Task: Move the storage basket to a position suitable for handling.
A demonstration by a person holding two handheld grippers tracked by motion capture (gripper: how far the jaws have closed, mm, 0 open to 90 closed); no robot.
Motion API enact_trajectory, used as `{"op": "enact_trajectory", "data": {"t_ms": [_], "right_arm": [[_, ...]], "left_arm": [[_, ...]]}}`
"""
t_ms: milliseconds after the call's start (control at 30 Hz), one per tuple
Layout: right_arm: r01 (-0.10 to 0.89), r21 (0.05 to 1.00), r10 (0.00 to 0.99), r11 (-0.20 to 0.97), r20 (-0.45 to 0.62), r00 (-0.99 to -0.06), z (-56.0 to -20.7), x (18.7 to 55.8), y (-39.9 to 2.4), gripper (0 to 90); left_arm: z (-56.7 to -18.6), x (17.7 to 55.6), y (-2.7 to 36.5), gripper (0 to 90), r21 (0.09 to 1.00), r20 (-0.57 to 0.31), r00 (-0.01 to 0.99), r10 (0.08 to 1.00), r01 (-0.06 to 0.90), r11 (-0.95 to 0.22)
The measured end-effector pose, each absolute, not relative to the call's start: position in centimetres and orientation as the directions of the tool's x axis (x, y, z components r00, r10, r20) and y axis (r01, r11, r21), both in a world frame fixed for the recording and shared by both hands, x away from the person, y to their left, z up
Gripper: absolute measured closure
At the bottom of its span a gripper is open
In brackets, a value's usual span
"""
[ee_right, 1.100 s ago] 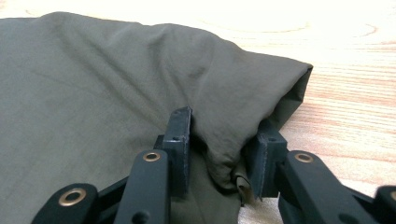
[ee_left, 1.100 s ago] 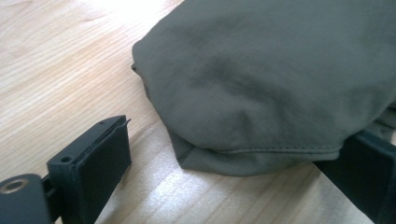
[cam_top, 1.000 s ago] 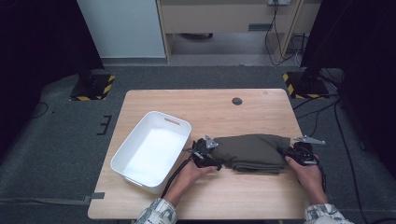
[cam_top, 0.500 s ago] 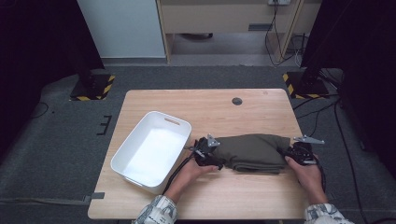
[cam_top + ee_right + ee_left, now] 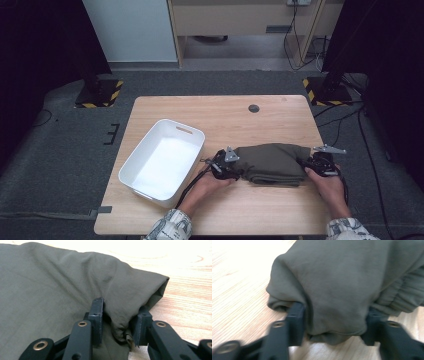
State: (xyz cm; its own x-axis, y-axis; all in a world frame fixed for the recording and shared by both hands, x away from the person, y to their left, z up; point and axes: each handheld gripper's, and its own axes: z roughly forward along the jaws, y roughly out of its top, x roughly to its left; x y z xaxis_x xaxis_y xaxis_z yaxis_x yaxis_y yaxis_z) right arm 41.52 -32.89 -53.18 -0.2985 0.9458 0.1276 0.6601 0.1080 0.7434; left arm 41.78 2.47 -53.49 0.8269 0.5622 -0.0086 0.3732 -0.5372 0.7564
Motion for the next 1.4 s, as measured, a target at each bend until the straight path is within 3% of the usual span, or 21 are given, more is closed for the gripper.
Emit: {"op": "enact_trajectory", "data": {"t_ms": [133,233,367,633,733,867,1000,1233,1400], "right_arm": [[0.658,0.744,0.946,0.115,0.121,-0.302,-53.1,41.6,-32.8,67.5],[0.657,0.744,0.944,0.126,0.113,-0.309,-53.1,41.6,-32.8,69.9],[0.657,0.741,0.942,0.143,0.101,-0.32,-52.9,41.7,-32.5,74.8],[0.65,0.739,0.935,0.176,0.082,-0.346,-52.8,42.2,-32.1,76.8],[0.649,0.739,0.934,0.18,0.079,-0.349,-52.8,42.3,-32.1,76.8],[0.648,0.742,0.935,0.171,0.084,-0.344,-52.9,42.2,-32.1,76.5],[0.655,0.74,0.937,0.152,0.102,-0.333,-52.9,42.3,-32.1,75.9],[0.652,0.743,0.937,0.151,0.103,-0.334,-52.9,42.3,-32.1,75.8],[0.649,0.744,0.935,0.156,0.101,-0.34,-53.0,42.4,-32.2,75.8]], "left_arm": [[-53.4,41.8,2.3,67.6,0.754,-0.012,0.83,0.557,0.374,-0.541],[-53.3,41.8,2.3,76.5,0.752,-0.01,0.838,0.545,0.365,-0.548],[-53.1,41.6,2.4,81.4,0.74,-0.006,0.844,0.537,0.365,-0.565],[-52.9,40.1,3.0,82.5,0.726,-0.008,0.852,0.523,0.365,-0.583],[-53.0,39.8,2.9,73.4,0.735,0.028,0.839,0.544,0.352,-0.58],[-53.1,39.9,2.8,43.1,0.734,0.071,0.794,0.604,0.369,-0.571],[-53.5,40.4,2.7,16.7,0.731,0.038,0.784,0.62,0.402,-0.552],[-53.7,41.7,2.2,5.2,0.71,-0.009,0.791,0.611,0.436,-0.553],[-53.7,41.9,2.1,7.4,0.715,-0.012,0.802,0.597,0.424,-0.556]]}}
